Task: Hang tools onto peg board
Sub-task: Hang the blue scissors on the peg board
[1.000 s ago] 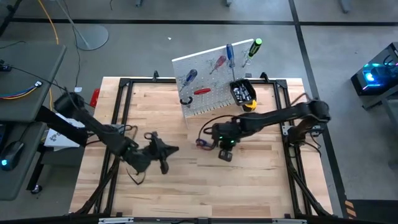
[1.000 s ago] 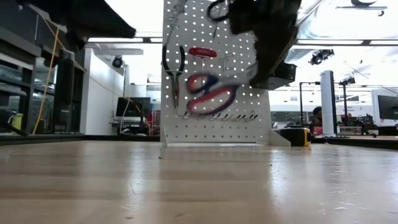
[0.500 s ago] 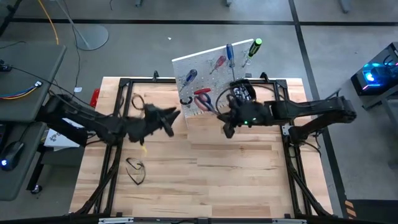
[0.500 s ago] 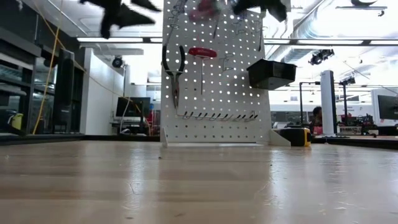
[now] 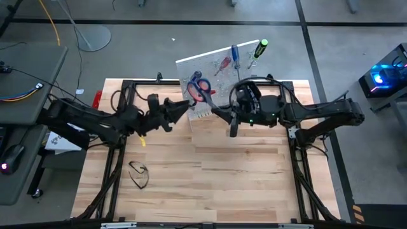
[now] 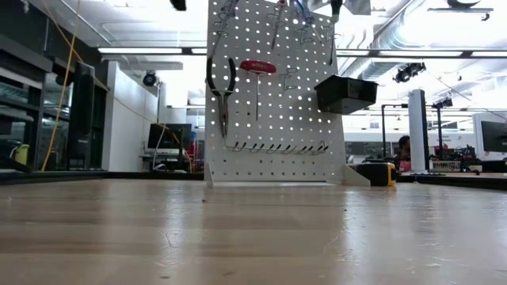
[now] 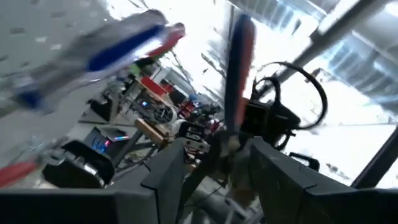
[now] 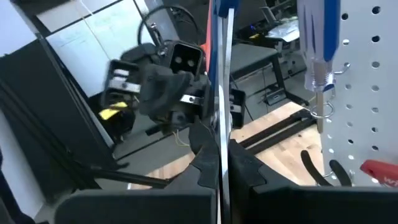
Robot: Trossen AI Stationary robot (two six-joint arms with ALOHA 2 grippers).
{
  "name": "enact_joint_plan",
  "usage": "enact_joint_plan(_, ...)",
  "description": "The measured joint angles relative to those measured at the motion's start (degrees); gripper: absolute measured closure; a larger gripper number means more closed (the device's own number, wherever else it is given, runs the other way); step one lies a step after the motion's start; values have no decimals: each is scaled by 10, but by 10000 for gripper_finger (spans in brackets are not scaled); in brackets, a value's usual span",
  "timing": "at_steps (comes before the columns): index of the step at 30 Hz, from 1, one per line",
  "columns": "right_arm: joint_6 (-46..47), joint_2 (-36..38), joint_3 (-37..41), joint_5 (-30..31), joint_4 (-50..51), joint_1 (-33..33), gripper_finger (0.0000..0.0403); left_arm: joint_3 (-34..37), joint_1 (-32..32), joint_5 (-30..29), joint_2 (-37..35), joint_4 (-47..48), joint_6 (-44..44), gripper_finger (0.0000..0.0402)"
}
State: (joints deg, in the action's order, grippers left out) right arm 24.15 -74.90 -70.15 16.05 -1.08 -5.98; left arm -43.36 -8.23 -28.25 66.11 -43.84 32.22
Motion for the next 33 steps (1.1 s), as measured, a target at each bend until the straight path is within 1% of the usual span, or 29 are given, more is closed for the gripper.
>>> enact_joint_plan(6, 4, -8, 0, -10, -6, 12, 403, -92, 10, 58, 79, 6, -64, 235)
enact_joint_plan(11, 8, -10, 0, -25, -19, 8, 403, -140, 22, 52, 127, 9, -94, 235)
enact_joint_plan(15, 8, -10, 0, -31, -17, 0, 403, -161, 34, 50, 146, 6, -88, 235)
enact_joint_plan(20, 8, -10, 0, -30, -18, -7, 403, -168, 46, 52, 147, -12, -90, 235)
enact_joint_plan(23, 8, -10, 0, -30, -21, -8, 403, -168, 50, 68, 147, -24, -115, 238)
enact_joint_plan(25, 4, -10, 0, -30, -25, -8, 403, -168, 50, 71, 147, -24, -123, 252)
enact_joint_plan(26, 2, -10, 0, -30, -29, -7, 402, -168, 50, 73, 147, -24, -124, 266)
enact_joint_plan(27, 0, -10, 0, -29, -32, -7, 401, -168, 49, 74, 147, -24, -124, 285)
enact_joint_plan(30, 1, -10, 0, -22, -31, -7, 386, -168, 47, 90, 146, -27, -117, 368)
enact_joint_plan(31, 4, -10, 0, -26, -28, -7, 376, -168, 47, 87, 145, -24, -110, 376)
enact_joint_plan(33, 6, -5, 0, -25, -6, -8, 350, -168, 49, 96, 145, -21, -101, 376)
